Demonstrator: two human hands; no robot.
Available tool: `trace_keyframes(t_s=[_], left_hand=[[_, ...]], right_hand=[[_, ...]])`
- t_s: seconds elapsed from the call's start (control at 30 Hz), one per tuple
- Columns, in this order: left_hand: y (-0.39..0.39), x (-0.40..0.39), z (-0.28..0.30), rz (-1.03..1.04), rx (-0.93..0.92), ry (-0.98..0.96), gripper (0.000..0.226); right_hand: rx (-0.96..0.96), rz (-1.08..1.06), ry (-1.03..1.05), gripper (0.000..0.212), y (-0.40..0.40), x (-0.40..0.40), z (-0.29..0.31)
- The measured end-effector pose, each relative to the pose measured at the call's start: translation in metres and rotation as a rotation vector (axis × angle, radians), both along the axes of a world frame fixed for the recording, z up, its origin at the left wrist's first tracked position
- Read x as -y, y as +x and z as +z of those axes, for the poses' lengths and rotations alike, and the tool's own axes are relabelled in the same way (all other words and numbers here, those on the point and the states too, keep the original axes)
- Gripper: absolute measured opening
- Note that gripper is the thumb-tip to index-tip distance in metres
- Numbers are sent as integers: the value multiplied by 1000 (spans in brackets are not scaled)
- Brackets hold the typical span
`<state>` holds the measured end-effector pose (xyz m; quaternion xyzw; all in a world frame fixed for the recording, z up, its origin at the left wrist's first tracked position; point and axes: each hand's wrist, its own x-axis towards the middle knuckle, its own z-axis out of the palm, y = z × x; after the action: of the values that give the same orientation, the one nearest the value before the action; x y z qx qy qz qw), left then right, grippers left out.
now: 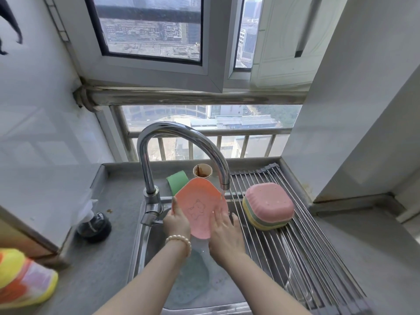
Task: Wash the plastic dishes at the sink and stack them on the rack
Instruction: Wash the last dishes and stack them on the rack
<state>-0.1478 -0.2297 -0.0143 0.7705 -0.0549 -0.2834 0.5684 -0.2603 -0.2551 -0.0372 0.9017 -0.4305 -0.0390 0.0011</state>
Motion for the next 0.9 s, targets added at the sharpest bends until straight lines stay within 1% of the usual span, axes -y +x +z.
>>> trace_keyframes(t_s=[0.07,0.13,0.17,0.2,0.23,0.27,0.3,0.33,0.37,0.43,0.47,0.5,0.53,0.57,0.63,0.67,0.73,0.77,0.8,0.83,0.87,0.9], left_hand=[[3,-4,0,-49,2,32,61],[6,-6,-6,-63,-74,48,53],[5,-7,-8,-66,-147,11,39],[1,-9,-10,-85,-234,-47,18],[-9,-12,-9,-102,-301,-126,10],[-18,-13,-9,-123,-329,-185,25],[-28,-15,-7,-137,-304,-224,33],[-34,-16,-4,-130,-261,-247,35],[-37,-17,-3,-115,-219,-255,32],[-32,-14,0,-67,-197,-249,22],[-26,-13,0,-47,-192,-231,19],[-20,-11,-2,-41,-175,-208,19],[-15,-11,-1,-53,-164,-178,20],[-12,-11,1,-72,-159,-152,21],[-8,-12,3,-92,-170,-120,23],[-8,-12,4,-95,-200,-113,23],[-10,-13,6,-94,-287,-111,20],[-10,-13,6,-94,-316,-116,18],[-8,-12,5,-97,-334,-116,19],[-7,-13,5,-104,-351,-119,18],[-6,-13,3,-106,-380,-131,17],[-6,-13,2,-105,-418,-161,16]], right_hand=[[71,11,-117,72,-3,3,-6],[162,38,-189,55,-4,6,-17],[184,61,-207,50,-4,5,-19],[209,88,-193,47,-4,4,-21],[244,108,-157,43,-3,1,-19],[301,129,-125,38,0,-4,-14],[364,146,-101,35,2,-8,-8],[413,154,-76,34,3,-13,0],[461,156,-80,31,4,-16,2],[591,179,-133,19,0,-14,-8],[663,192,-148,19,-4,-10,-16],[722,204,-154,26,-10,-8,-23],[727,217,-163,27,-15,-5,-30],[710,247,-198,23,-20,-1,-32],[558,255,-253,11,-25,3,-33],[459,207,-279,18,-24,5,-34],[270,81,-253,52,-19,7,-34],[230,59,-228,65,-16,8,-36],[212,57,-202,73,-12,7,-38],[197,53,-191,76,-10,6,-37],[194,52,-190,73,-8,5,-38],[201,53,-201,63,-7,3,-36]])
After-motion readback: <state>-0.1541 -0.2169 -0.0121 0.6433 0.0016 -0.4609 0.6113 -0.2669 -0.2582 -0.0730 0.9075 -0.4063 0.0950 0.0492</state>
